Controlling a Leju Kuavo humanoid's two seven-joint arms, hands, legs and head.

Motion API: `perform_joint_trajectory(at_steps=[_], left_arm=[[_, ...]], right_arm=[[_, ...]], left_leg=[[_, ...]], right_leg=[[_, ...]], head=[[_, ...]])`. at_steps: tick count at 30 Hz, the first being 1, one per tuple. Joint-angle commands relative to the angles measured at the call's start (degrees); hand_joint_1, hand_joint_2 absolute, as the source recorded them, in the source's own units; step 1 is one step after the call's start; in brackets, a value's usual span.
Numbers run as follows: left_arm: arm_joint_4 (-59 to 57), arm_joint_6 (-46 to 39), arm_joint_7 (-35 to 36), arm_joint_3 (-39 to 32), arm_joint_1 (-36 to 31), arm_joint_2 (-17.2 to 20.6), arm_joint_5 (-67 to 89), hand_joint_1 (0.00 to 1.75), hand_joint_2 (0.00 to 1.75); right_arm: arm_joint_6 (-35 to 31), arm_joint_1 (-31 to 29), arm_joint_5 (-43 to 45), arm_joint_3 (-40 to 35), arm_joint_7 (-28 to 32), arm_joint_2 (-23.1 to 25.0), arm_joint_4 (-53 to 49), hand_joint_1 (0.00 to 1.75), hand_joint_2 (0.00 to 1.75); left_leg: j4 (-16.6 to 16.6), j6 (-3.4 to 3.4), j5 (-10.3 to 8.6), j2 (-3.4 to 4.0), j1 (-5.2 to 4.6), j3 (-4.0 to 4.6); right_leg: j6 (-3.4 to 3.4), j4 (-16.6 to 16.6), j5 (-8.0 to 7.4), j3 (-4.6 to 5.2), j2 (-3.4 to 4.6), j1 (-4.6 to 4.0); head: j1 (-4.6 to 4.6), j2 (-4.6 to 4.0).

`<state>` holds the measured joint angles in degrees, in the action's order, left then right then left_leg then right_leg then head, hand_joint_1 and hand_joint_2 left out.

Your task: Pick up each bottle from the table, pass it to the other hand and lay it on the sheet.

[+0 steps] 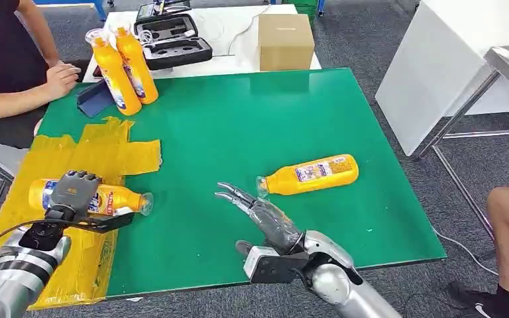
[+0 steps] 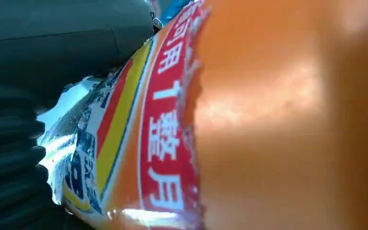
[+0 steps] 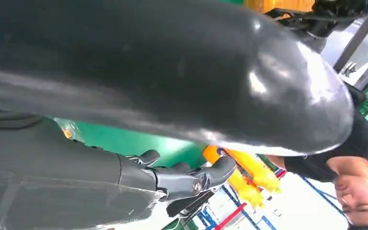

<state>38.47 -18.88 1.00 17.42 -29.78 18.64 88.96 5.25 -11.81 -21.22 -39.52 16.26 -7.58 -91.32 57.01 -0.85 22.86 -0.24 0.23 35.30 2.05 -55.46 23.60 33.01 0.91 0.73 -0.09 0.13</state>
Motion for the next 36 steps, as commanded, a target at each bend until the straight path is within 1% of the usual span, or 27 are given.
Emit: perform_joint_trajectory(at_steps=[1, 6, 7, 10, 15, 18, 20, 21, 22, 25, 27, 29, 30, 33, 36], left_arm=[[-5.9, 2.0, -4.8, 0.9, 2.7, -0.1, 0.3, 0.0, 1.75], [-5.9, 2.0, -4.8, 0.8, 2.7, -0.1, 0.3, 0.0, 1.75], [-5.3, 1.9, -5.3, 0.7, 2.9, 0.0, 0.1, 0.0, 0.0], [-2.0, 1.3, -8.3, 0.3, 5.0, 0.6, -0.9, 0.0, 0.0], [3.4, 2.4, -9.9, 0.3, 7.5, 1.3, -1.8, 0.0, 0.0], [4.3, 2.5, -10.3, -0.1, 7.9, 1.2, -2.7, 0.0, 0.0], [4.3, 2.5, -10.3, -0.1, 7.9, 1.2, -2.7, 0.0, 0.0], [4.3, 2.5, -10.3, -0.1, 7.9, 1.2, -2.7, 0.0, 0.0], [5.3, 0.4, -11.6, -2.4, 8.4, 0.2, -6.1, 0.0, 0.0], [10.5, 1.9, -15.8, -6.9, 9.7, -0.3, -13.5, 0.0, 0.0], [14.9, 2.3, -18.3, -11.6, 9.9, -1.0, -20.0, 0.0, 0.0], [21.2, 1.0, -21.0, -19.4, 8.9, -3.3, -28.8, 0.0, 0.0], [25.8, 1.6, -22.0, -23.0, 8.3, -4.6, -32.4, 0.0, 0.0], [36.0, 4.1, -24.4, -29.9, 7.9, -8.2, -41.6, 0.0, 0.0], [42.7, 5.5, -25.1, -32.0, 9.3, -9.4, -44.7, 0.0, 0.0]], right_arm=[[0.6, -3.1, 0.3, -1.5, 0.0, 0.1, 3.1, 0.0, 0.0], [0.6, -3.1, 0.3, -1.5, 0.0, 0.1, 3.1, 0.0, 0.0], [0.7, -3.2, 0.3, -1.5, -0.1, 0.1, 3.2, 0.0, 0.0], [0.7, -3.6, 0.4, -1.3, -0.3, 0.3, 3.8, 0.0, 0.0], [0.8, -4.3, 0.5, -1.2, -0.7, 0.8, 4.7, 0.0, 0.0], [0.8, -4.3, 0.5, -1.3, -0.7, 1.0, 4.9, 0.0, 0.0], [0.8, -4.3, 0.5, -1.3, -0.7, 1.0, 4.9, 0.0, 0.0], [0.8, -4.3, 0.5, -1.3, -0.7, 1.0, 4.9, 0.0, 0.0], [0.6, -4.2, 0.3, -1.3, -1.0, 1.1, 4.9, 0.0, 0.0], [0.2, -3.9, -0.3, -1.6, -1.4, 1.3, 4.8, 0.0, 0.0], [-0.1, -4.3, -0.5, -1.7, -1.8, 1.6, 5.1, 0.0, 0.0], [-0.7, -4.8, -0.7, -1.3, -2.5, 2.2, 5.5, 0.0, 0.0], [-0.8, -4.9, -0.7, -1.1, -2.8, 2.6, 5.8, 0.0, 0.0], [-1.1, -4.6, -1.0, -1.0, -3.3, 3.0, 6.4, 0.0, 0.0], [-1.4, -4.5, -1.0, -1.0, -3.4, 2.9, 6.4, 0.0, 0.0]], left_leg=[[-0.1, 0.04, 0.03, 0.24, -0.03, -0.24], [-0.1, 0.06, 0.02, 0.27, -0.05, -0.32], [-0.1, 0.05, 0.02, 0.24, -0.04, -0.33], [-0.1, 0.07, -0.01, 0.21, -0.07, -0.36], [-0.1, 0.09, -0.03, 0.15, -0.08, -0.37], [-0.1, 0.12, -0.04, 0.24, -0.06, -0.38], [-0.1, 0.1, -0.03, 0.14, -0.06, -0.39], [-0.1, 0.12, -0.04, 0.24, -0.06, -0.39], [-0.1, 0.11, -0.04, 0.14, -0.07, -0.37], [-0.1, 0.1, -0.04, 0.12, -0.07, -0.35], [-0.1, 0.11, -0.03, 0.13, -0.05, -0.3], [0.1, 0.11, -0.02, 0.08, 0.04, -0.09], [0.1, 0.11, -0.09, -0.07, 0.06, 0.08], [0.3, 0.13, -0.09, -0.21, 0.13, 0.38], [0.2, 0.13, -0.08, -0.06, 0.1, 0.37]], right_leg=[[-0.06, 0.0, -0.03, -0.12, 0.18, 0.02], [-0.09, 0.0, -0.04, -0.16, 0.18, 0.03], [-0.07, 0.0, -0.03, -0.17, 0.17, 0.03], [-0.09, -0.1, -0.02, -0.19, 0.15, 0.05], [-0.07, -0.1, 0.0, -0.19, 0.14, 0.06], [-0.12, -0.1, -0.03, -0.18, 0.19, 0.04], [-0.09, -0.1, 0.0, -0.21, 0.14, 0.04], [-0.12, -0.1, -0.03, -0.18, 0.2, 0.03], [-0.1, -0.1, -0.01, -0.2, 0.12, 0.05], [-0.09, -0.1, 0.0, -0.19, 0.11, 0.05], [-0.1, -0.2, 0.01, -0.13, 0.11, 0.04], [-0.11, -0.2, 0.02, 0.06, -0.02, -0.05], [-0.1, -0.2, 0.02, 0.19, -0.14, -0.07], [-0.11, -0.3, 0.05, 0.45, -0.32, -0.13], [-0.1, -0.3, 0.04, 0.5, -0.15, -0.1]], head=[[-0.02, 0.0], [0.0, 0.0], [-0.02, 0.0], [-0.02, 0.0], [-0.02, 0.0], [-0.02, 0.0], [-0.02, 0.0], [-0.02, 0.0], [0.0, 0.0], [-0.02, 0.0], [-0.04, 0.0], [0.02, 0.0], [0.0, 0.0], [0.0, 0.0], [-0.02, 0.0]])
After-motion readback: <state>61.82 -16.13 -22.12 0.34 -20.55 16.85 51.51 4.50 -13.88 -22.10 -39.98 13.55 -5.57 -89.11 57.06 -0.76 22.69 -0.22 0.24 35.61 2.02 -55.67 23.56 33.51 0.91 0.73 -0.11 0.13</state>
